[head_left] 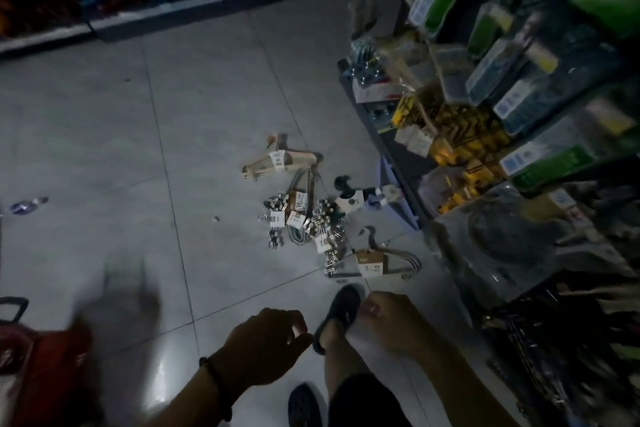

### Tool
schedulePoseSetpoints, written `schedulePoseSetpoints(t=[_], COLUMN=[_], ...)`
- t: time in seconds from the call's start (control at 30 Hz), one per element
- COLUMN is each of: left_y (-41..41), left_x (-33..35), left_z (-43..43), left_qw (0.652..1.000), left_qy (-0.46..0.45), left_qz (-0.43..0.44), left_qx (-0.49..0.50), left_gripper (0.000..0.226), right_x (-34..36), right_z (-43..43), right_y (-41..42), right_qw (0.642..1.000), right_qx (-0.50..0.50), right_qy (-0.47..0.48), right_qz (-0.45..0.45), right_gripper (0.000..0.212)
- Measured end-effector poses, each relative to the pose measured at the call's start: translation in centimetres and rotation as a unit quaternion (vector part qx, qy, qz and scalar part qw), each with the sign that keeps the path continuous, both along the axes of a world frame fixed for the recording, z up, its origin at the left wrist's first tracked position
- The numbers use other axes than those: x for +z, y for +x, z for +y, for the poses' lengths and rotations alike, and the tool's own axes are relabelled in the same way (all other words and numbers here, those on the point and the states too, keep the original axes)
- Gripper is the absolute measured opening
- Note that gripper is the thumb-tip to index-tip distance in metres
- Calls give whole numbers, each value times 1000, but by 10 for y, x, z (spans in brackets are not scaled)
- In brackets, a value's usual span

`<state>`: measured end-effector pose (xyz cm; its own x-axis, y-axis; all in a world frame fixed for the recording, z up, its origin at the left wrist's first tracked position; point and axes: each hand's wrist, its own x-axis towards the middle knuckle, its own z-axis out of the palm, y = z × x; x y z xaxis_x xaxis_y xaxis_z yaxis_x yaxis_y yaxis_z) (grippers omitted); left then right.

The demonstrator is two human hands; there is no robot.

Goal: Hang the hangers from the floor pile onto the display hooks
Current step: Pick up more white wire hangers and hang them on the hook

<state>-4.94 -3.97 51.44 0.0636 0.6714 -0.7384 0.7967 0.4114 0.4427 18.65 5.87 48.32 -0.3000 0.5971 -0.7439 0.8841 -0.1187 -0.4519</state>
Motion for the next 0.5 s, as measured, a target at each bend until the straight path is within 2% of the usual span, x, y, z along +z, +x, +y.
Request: schedulePoseSetpoints(t=[0.1,0.23,0.33,0.5], left_y=[-18,-39,-51,-64], left_x=[-46,-140,-242,-446], left_z=[52,131,188,257], left_qw=[1000,999,998,993], left_qy=[-5,-40,-52,-118], left_qz=[2,-10,-29,0], left_qx=[20,23,29,-21], left_gripper=[21,20,19,32], right_x=[-62,-171,-263,-438], right_z=[58,136,184,253], right_y=[-11,-33,-51,-58], right_qw=[1000,996,987,972], right_qx=[-21,-35,-90,-200], right_qy=[-12,-77,-122,-126], right_qz=[9,29,53,7], right_gripper=[18,28,25,10])
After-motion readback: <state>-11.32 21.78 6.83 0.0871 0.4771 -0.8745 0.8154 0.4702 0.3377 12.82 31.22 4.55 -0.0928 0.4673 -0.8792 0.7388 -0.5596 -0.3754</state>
